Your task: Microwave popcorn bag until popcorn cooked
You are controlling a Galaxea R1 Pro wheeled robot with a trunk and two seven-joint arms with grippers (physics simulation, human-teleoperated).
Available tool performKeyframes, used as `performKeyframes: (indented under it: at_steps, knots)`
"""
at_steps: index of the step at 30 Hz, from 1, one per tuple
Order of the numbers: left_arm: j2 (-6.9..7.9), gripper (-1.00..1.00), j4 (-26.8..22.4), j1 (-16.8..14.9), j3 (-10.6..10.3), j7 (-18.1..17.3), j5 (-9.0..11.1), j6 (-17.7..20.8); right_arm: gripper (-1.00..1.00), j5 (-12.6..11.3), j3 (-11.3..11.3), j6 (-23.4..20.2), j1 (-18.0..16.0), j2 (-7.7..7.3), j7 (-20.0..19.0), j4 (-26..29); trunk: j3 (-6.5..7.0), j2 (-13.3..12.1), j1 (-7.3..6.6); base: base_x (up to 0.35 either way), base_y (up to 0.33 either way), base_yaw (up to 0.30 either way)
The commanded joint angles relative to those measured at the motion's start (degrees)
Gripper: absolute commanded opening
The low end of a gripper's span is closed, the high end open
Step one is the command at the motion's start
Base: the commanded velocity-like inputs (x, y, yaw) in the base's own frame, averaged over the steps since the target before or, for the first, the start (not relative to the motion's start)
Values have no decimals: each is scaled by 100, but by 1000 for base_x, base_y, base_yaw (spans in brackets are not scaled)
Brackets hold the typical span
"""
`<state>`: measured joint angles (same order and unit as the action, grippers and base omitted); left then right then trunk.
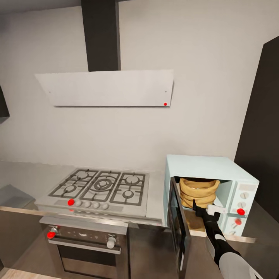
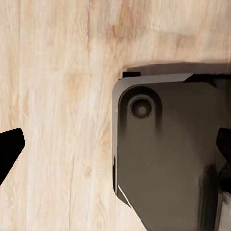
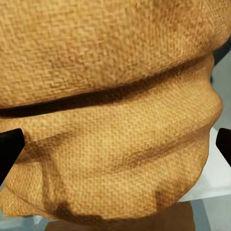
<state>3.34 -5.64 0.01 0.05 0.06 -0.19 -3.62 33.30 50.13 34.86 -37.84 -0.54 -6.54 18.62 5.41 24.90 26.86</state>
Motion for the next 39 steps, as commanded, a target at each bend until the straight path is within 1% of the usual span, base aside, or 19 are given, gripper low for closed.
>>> performKeyframes:
  at_steps: [1, 8, 12, 20, 30, 35, 39]
  knots:
    - [0, 100, 2, 4, -3, 1, -2, -16, 100, 1, 49, 21, -5, 1, -56, -2, -1, 3, 2, 158, 0, 0]
    - [0, 100, 2, -3, 0, 0, -2, -16, 100, 1, 49, 19, -5, 1, -57, 0, -1, 3, 2, 126, 0, 0]
    - [3, 100, 2, 1, -5, 2, -2, -16, 100, 1, 48, 21, -5, 1, -57, 0, -1, 3, 2, 244, 0, 0]
    - [8, 100, 2, -1, -1, 1, -2, -16, 100, 1, 49, 20, -5, 1, -57, 0, -1, 3, 2, 110, 0, 0]
    - [9, 100, 2, 0, 2, 2, 1, -16, 100, 1, 47, 18, -5, 1, -57, -2, -1, 3, 2, 22, 0, 0]
    - [9, 100, 2, -3, 1, -2, -2, -16, 100, 4, 45, 12, -5, 1, -56, -3, -1, 3, 2, 171, 0, 0]
    - [9, 100, 2, -2, 0, 0, 1, -16, 100, 1, 49, 11, -5, 1, -53, -1, -1, 3, 2, 32, 0, 0]
